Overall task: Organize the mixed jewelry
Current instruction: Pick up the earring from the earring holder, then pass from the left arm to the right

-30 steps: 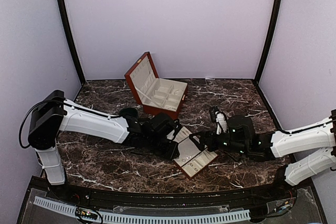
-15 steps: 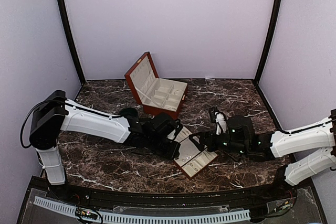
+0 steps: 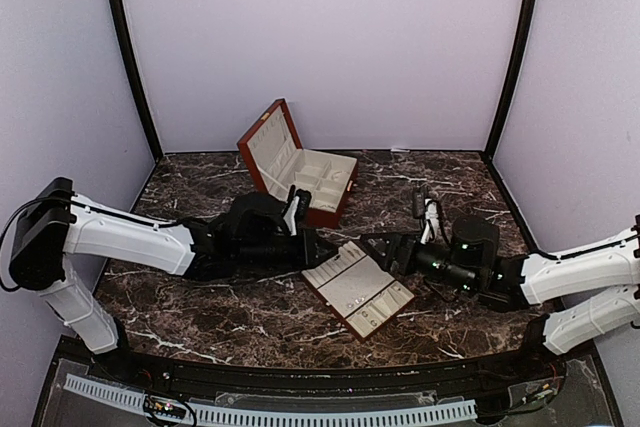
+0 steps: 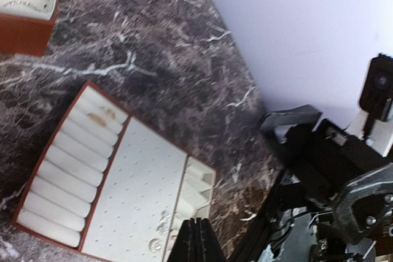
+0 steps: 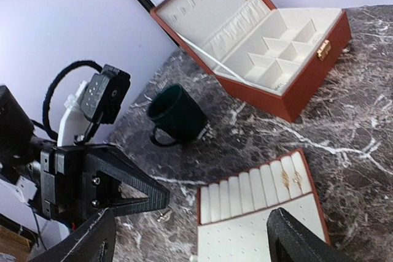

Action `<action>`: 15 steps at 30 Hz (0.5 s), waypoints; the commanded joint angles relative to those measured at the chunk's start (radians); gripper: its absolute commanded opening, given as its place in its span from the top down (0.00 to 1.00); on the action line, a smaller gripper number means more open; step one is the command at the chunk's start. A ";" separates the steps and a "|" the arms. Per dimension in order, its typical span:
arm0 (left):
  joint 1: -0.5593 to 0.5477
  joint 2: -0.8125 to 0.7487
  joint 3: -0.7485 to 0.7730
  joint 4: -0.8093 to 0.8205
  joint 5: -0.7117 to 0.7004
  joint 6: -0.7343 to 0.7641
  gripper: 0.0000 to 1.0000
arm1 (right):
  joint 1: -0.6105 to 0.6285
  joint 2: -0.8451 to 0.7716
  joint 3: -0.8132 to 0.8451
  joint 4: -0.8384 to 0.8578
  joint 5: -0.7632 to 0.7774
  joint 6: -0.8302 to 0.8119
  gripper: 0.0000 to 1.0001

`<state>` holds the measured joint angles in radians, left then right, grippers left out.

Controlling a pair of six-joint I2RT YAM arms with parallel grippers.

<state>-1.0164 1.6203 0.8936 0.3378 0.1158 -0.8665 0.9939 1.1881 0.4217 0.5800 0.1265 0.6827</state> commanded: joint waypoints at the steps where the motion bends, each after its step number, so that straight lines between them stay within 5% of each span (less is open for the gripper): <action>1: 0.000 -0.093 -0.072 0.309 -0.041 -0.050 1.00 | -0.006 0.045 -0.019 0.278 -0.075 0.091 0.18; 15: 0.002 -0.164 -0.214 0.656 -0.052 -0.065 1.00 | 0.012 0.220 0.055 0.569 -0.231 0.195 0.37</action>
<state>-1.0172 1.4857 0.7040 0.8722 0.0654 -0.9253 0.9951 1.3876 0.4313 1.0252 -0.0547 0.8547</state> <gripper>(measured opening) 0.005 0.634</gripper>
